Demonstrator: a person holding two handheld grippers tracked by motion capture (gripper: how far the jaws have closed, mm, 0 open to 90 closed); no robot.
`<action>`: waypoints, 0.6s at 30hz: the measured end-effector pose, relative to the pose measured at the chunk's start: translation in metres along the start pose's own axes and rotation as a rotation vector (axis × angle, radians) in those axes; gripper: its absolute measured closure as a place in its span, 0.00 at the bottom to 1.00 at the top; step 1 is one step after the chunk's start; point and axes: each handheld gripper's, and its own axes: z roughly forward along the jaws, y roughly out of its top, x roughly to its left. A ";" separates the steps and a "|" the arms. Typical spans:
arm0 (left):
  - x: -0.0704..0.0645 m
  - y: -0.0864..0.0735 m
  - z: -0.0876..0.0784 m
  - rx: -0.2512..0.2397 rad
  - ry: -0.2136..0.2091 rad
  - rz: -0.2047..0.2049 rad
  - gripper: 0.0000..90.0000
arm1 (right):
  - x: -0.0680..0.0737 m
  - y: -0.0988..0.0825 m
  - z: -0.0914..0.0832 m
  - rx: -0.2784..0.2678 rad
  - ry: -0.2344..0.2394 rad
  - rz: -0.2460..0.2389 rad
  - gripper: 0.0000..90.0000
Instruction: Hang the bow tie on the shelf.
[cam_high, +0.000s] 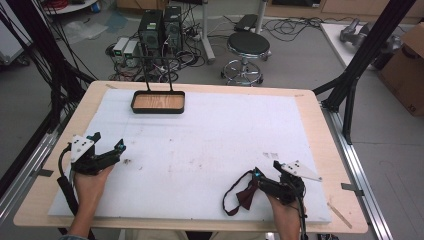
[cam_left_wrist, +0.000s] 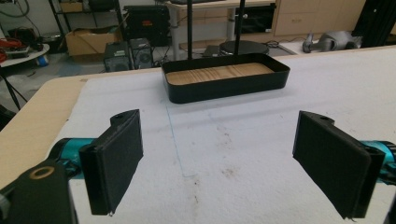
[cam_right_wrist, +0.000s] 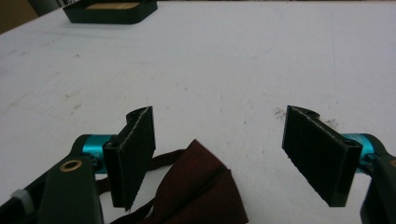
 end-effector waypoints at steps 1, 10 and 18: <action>0.000 0.000 0.000 -0.001 0.000 -0.001 0.18 | 0.000 0.000 0.000 0.000 0.000 0.000 0.28; 0.000 0.000 0.000 -0.001 -0.002 0.000 0.18 | 0.015 -0.010 -0.001 0.049 -0.022 -0.033 0.35; 0.000 0.000 0.001 -0.001 0.002 0.001 0.18 | 0.016 -0.019 0.003 0.102 -0.020 -0.033 0.41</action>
